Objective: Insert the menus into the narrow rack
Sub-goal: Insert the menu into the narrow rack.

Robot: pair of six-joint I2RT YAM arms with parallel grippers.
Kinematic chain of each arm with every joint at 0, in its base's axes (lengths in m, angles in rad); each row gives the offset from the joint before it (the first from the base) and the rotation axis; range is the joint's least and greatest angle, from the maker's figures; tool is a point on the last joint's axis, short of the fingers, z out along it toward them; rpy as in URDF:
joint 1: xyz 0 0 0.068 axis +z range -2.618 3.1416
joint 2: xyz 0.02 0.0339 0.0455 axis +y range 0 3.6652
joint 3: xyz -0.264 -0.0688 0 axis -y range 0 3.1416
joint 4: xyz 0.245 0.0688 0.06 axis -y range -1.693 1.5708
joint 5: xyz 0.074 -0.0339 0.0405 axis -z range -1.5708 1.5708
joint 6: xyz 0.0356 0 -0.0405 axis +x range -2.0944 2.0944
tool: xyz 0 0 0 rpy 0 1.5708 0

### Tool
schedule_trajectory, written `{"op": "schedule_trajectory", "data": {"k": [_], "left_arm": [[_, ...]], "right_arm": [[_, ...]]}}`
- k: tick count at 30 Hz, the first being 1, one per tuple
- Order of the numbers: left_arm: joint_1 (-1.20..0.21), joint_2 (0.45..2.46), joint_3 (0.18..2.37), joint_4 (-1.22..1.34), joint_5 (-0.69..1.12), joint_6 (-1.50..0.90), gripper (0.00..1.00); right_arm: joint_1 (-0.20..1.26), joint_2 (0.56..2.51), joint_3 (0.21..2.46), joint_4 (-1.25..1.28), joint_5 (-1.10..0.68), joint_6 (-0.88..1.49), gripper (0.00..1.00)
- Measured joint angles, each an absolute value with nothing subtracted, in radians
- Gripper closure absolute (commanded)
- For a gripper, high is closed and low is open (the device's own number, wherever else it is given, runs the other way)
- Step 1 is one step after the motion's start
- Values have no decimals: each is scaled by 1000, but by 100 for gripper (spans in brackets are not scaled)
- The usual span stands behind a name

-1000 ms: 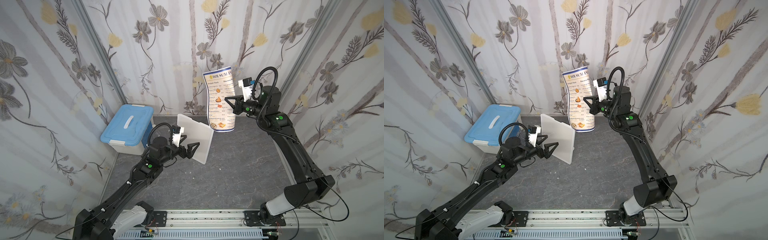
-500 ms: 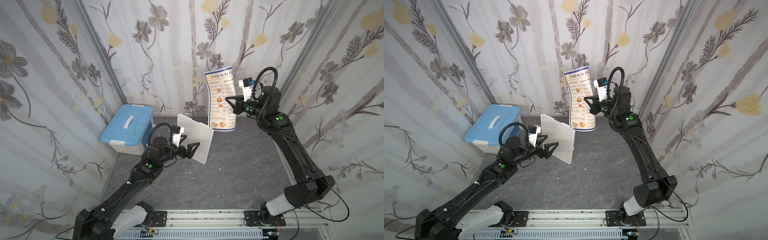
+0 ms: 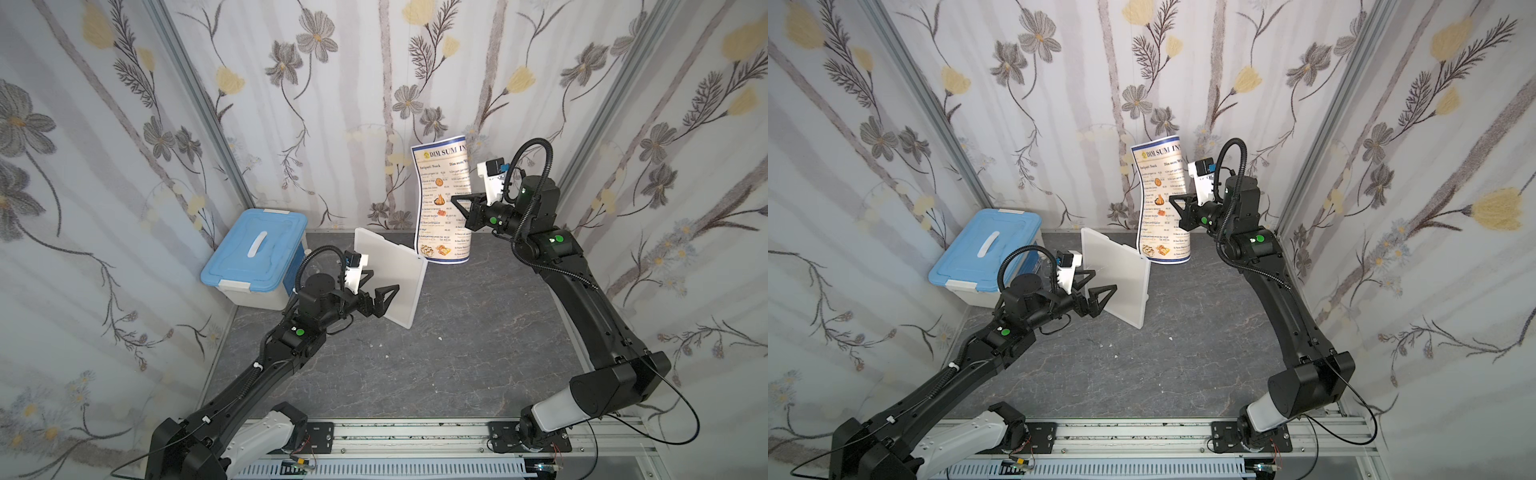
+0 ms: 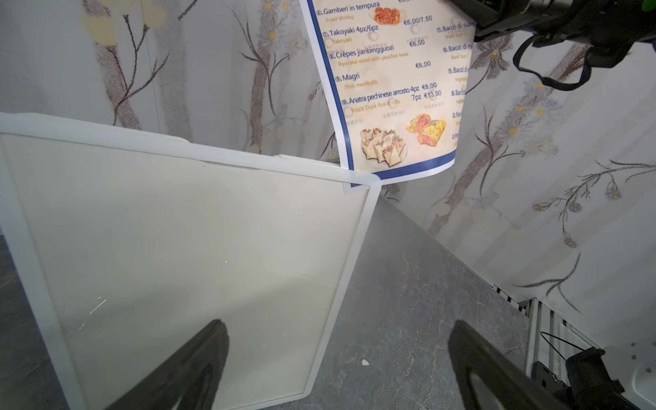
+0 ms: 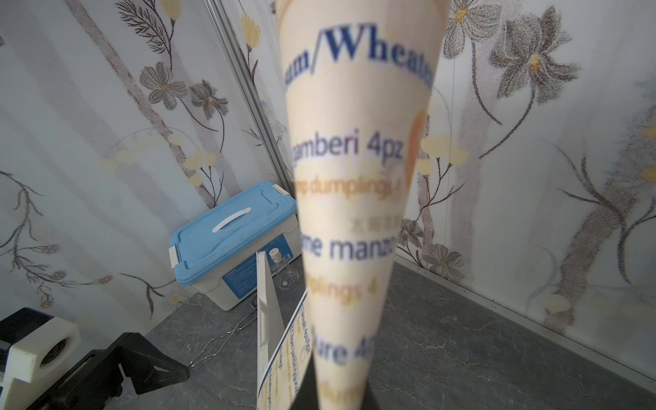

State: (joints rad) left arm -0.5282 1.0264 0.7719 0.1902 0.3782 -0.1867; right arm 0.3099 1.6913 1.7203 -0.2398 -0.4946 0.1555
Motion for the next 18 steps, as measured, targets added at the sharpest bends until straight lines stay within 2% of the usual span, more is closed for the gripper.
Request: {"op": "schedule_trajectory", "data": {"k": [18], "left_arm": [[-526,1022,772,190,378,-187,0]], "right_arm": [[345,1685,1658,-168,-443,182,96]]}}
